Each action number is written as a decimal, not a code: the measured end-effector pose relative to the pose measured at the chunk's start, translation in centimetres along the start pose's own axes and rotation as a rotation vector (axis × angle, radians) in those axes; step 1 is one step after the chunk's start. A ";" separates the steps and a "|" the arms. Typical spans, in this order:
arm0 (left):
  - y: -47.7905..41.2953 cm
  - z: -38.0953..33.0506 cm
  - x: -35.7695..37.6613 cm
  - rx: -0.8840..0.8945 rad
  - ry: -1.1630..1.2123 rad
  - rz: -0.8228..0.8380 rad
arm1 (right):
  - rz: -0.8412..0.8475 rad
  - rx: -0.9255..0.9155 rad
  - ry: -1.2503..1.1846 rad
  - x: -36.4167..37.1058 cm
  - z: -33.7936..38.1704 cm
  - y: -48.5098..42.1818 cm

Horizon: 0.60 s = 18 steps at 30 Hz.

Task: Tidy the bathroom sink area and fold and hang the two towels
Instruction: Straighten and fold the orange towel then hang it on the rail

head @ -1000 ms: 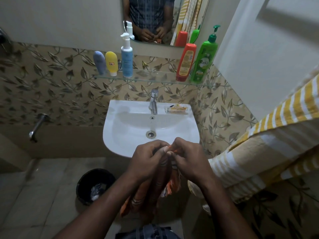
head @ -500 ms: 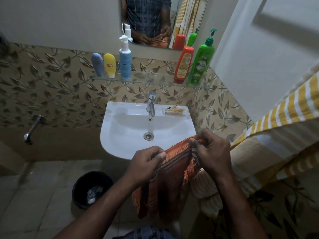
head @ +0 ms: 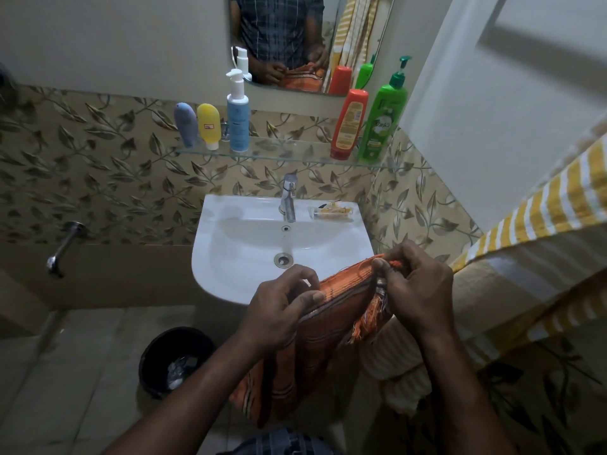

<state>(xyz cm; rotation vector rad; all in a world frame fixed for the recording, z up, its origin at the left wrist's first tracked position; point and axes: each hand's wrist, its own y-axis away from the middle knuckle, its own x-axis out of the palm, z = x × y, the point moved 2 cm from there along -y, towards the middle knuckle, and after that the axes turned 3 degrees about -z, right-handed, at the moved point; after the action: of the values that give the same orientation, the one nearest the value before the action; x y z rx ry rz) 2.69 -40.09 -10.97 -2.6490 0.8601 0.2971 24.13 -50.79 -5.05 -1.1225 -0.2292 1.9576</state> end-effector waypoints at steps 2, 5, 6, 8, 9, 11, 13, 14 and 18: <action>0.0 0.2 -0.2 -0.018 -0.010 -0.016 | 0.003 -0.003 -0.002 0.0 0.1 0.0; 0.0 0.5 -0.4 -0.059 -0.021 -0.014 | 0.003 -0.007 -0.007 0.1 0.3 -0.1; 0.0 0.7 -0.4 -0.069 -0.022 -0.011 | 0.005 -0.013 -0.009 0.1 0.4 -0.1; -0.1 0.9 -0.5 -0.094 -0.030 -0.003 | 0.012 -0.023 -0.015 0.3 0.6 -0.2; -0.1 1.0 -0.6 -0.111 -0.039 0.001 | 0.016 -0.027 -0.019 0.3 0.6 -0.2; -0.1 1.2 -0.7 -0.144 -0.045 0.011 | 0.020 -0.035 -0.020 0.3 0.8 -0.3; -0.1 1.2 -0.7 -0.159 -0.034 0.037 | 0.023 -0.042 -0.021 0.3 0.9 -0.3; -0.1 1.2 -0.7 -0.150 -0.037 0.047 | 0.022 -0.047 -0.020 0.3 0.9 -0.4; -0.2 1.1 -0.8 -0.111 -0.066 -0.016 | 0.016 -0.058 -0.027 0.3 1.1 -0.6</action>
<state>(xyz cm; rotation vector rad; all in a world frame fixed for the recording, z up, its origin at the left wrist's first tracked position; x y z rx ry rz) 2.09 -39.13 -11.74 -2.7298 0.8233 0.4373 23.59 -49.95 -4.24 -1.1396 -0.2941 1.9923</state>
